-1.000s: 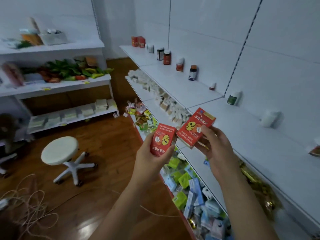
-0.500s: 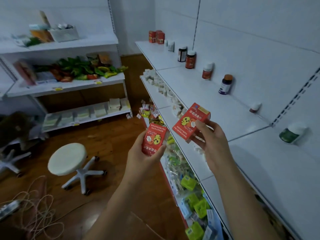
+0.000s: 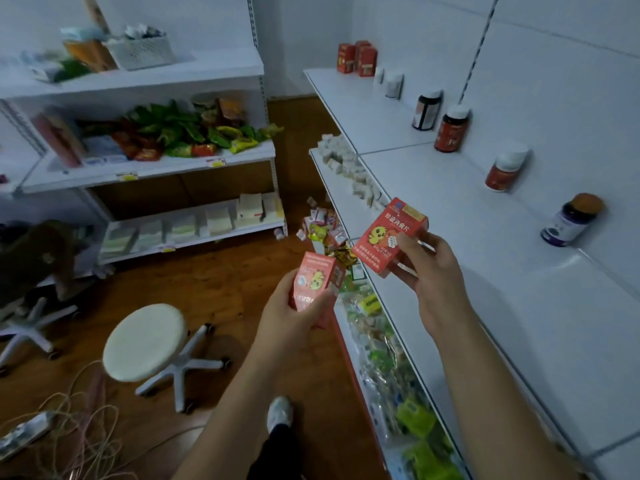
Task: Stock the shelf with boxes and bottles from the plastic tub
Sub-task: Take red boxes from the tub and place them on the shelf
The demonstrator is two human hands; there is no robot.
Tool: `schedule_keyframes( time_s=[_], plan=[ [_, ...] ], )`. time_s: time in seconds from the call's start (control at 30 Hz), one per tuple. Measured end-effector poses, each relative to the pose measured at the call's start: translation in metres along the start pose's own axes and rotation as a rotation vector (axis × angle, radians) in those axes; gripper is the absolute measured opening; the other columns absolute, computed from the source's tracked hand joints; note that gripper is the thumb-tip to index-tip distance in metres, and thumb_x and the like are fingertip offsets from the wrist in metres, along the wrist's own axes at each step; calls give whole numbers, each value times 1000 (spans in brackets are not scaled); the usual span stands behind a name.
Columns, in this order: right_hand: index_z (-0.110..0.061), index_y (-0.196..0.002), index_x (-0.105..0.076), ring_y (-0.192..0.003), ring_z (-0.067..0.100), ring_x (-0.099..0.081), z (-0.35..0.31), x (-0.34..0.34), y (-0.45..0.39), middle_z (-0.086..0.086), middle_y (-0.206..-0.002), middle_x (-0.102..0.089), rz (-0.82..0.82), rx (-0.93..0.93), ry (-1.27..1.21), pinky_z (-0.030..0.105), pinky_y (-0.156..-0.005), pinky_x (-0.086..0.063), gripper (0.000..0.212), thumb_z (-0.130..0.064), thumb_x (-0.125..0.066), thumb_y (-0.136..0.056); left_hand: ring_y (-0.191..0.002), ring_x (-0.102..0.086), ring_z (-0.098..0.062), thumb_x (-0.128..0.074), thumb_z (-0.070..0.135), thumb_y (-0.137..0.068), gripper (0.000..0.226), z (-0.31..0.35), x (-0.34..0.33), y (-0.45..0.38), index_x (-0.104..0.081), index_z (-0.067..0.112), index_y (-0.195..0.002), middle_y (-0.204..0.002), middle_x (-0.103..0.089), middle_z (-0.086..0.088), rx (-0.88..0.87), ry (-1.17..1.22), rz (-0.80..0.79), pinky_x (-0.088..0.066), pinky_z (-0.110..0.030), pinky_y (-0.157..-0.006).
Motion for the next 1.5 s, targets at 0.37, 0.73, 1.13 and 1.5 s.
schedule_keyframes(
  time_s=[0.37,0.73,1.13,1.5],
  plan=[
    [-19,-129,-52,-107,21,-69,-47,-148,-173,5,-123,-67,83,119,-14,37,-88,-59,61,-39,-79,-78,-94,-68,-2,-60,51,-91,36,64,77,-243,-42,52,-122,-111,-60,22,-27,122,-157,-60,-27,-79],
    [-20,-128,-54,-103,24,-70,-31,-207,-319,5,-120,-68,206,75,-24,39,-88,-58,52,-32,-77,-82,-103,-66,-15,-57,45,-95,36,64,90,-432,-42,45,-128,-121,-59,8,72,135,-210,-60,-32,-82],
    [-27,-115,-57,-105,20,-68,-57,-274,-584,-2,-116,-68,270,120,-8,48,-96,-54,52,-43,-82,-72,-90,-68,-15,-70,44,-87,40,135,73,-712,-57,40,-125,-110,-61,3,75,156,-134,-58,-29,-73],
    [-22,-119,-51,-101,4,-62,-80,-330,-781,-12,-109,-63,350,183,205,27,-85,-52,45,-12,-77,-84,-103,-60,-16,-65,38,-92,31,191,46,-932,-56,39,-122,-117,-53,10,-31,80,-214,-60,-43,-84]
  ],
)
Point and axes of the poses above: each hand's wrist, its own y-axis away from the middle knuckle, its own x-axis out of the back of the hand, z = x × y, the point moved 9 cm from there along -y, towards the middle knuckle
